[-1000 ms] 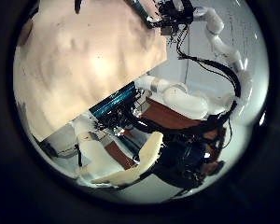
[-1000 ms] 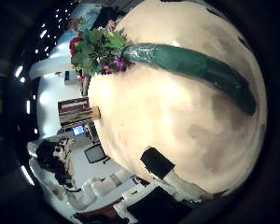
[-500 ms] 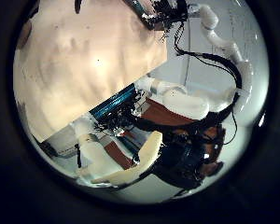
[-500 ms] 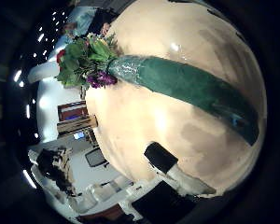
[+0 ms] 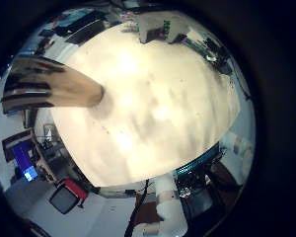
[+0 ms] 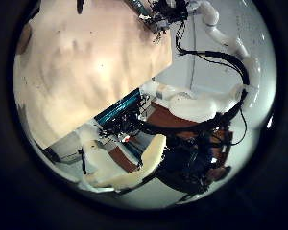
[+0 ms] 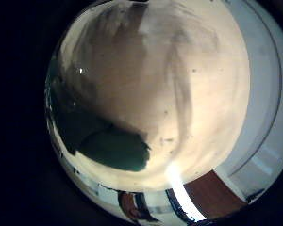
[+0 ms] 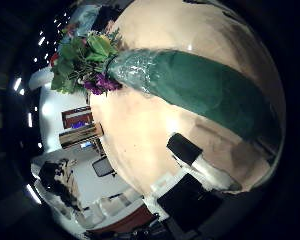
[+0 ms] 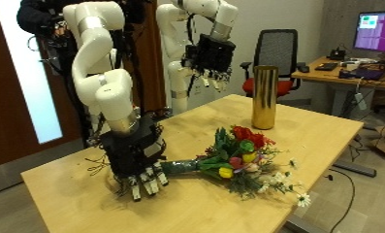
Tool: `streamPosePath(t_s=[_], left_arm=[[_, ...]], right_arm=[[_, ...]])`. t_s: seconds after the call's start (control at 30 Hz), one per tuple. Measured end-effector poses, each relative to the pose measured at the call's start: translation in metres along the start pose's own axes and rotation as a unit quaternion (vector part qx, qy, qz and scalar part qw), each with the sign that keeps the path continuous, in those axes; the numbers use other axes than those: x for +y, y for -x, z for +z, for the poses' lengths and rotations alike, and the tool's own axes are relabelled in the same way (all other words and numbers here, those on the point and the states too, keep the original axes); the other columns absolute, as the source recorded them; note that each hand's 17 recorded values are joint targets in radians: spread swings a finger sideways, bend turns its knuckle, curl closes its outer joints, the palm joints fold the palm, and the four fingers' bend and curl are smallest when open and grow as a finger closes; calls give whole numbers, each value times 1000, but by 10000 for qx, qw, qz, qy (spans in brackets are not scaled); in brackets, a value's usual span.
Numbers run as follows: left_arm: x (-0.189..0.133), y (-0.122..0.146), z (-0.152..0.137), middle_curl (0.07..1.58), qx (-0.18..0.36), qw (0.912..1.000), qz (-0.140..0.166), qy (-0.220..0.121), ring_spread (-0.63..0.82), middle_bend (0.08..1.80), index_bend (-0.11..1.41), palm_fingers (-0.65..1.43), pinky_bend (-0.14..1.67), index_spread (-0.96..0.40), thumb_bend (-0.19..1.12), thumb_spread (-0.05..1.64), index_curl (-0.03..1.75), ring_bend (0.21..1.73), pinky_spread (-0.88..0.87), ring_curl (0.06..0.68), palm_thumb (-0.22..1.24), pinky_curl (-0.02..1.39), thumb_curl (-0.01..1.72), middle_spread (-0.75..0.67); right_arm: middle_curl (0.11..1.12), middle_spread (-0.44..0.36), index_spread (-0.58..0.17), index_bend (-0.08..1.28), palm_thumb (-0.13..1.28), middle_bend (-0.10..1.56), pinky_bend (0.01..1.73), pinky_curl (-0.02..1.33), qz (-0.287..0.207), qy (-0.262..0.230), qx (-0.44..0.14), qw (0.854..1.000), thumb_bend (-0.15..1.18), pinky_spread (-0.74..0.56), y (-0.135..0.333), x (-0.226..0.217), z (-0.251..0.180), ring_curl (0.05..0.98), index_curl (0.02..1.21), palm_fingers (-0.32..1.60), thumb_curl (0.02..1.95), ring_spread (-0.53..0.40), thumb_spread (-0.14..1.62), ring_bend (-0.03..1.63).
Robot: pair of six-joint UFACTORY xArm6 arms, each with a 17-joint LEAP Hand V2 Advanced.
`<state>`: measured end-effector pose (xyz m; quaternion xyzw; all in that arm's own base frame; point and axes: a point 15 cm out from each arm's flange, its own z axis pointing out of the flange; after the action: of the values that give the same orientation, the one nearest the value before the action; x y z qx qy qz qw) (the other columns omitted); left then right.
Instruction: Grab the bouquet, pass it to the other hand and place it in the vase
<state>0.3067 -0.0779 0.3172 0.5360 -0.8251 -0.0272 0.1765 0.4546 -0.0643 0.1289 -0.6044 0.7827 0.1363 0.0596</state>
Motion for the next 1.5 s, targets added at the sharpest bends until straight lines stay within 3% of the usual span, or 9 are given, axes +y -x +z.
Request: streamPosePath(t_s=[0.27,0.43,0.47,0.7,0.93,1.03,1.3,1.5], left_arm=[[-4,2,0,280,11,10000,6,1,647,190,165,-10,255,68,-33,871,305,398,660,218,237,314,303,472],[-4,2,0,285,23,10000,-5,25,648,189,165,-10,254,68,-32,873,304,397,660,218,239,314,303,461],[-4,3,1,286,25,10000,-3,31,648,191,164,-8,253,68,-32,873,304,396,660,218,239,314,303,460],[-5,4,-2,290,21,10000,1,-7,649,192,164,-7,252,68,-30,879,303,394,660,218,244,314,305,458],[-4,3,-4,295,12,10000,8,-30,648,192,165,-1,247,67,-32,879,303,395,660,219,246,313,308,451],[-3,2,-5,298,10,10000,17,-19,647,195,164,0,244,67,-32,879,302,395,660,219,246,313,308,449],[-1,0,-8,306,1,10000,13,-39,646,196,166,7,237,67,-32,880,305,389,660,217,247,312,307,439],[1,-1,-8,308,0,10000,21,-42,647,194,167,9,234,67,-32,880,306,386,660,217,248,312,306,435]], right_arm=[[351,189,-64,164,696,358,308,278,-184,395,-28,9990,-26,204,16,0,-2,257,273,279,415,104,962,565],[365,136,-94,175,718,417,271,260,-209,527,-32,9984,-26,164,17,4,-2,257,282,423,431,36,963,632],[385,91,-128,204,736,486,252,243,-222,532,-2,9983,-22,107,16,4,-2,274,295,635,439,-37,963,729],[422,-19,-214,224,754,559,411,234,-348,740,129,9966,-26,-136,15,9,-14,301,360,923,458,-188,957,817],[434,-26,-226,231,747,571,482,203,-303,1110,72,9933,-26,-207,12,16,-15,306,393,964,466,-197,975,843],[448,-47,-252,258,775,592,642,227,-311,1244,69,9917,-18,-326,13,21,-16,333,423,1168,478,-209,965,901],[494,-89,-288,331,802,700,823,256,-277,1353,352,9898,-26,-454,3,23,-14,375,502,1115,494,-219,925,966],[525,-133,-322,391,821,784,896,269,-237,1602,637,9847,-27,-538,-4,32,-7,405,554,1223,505,-242,878,1033]])
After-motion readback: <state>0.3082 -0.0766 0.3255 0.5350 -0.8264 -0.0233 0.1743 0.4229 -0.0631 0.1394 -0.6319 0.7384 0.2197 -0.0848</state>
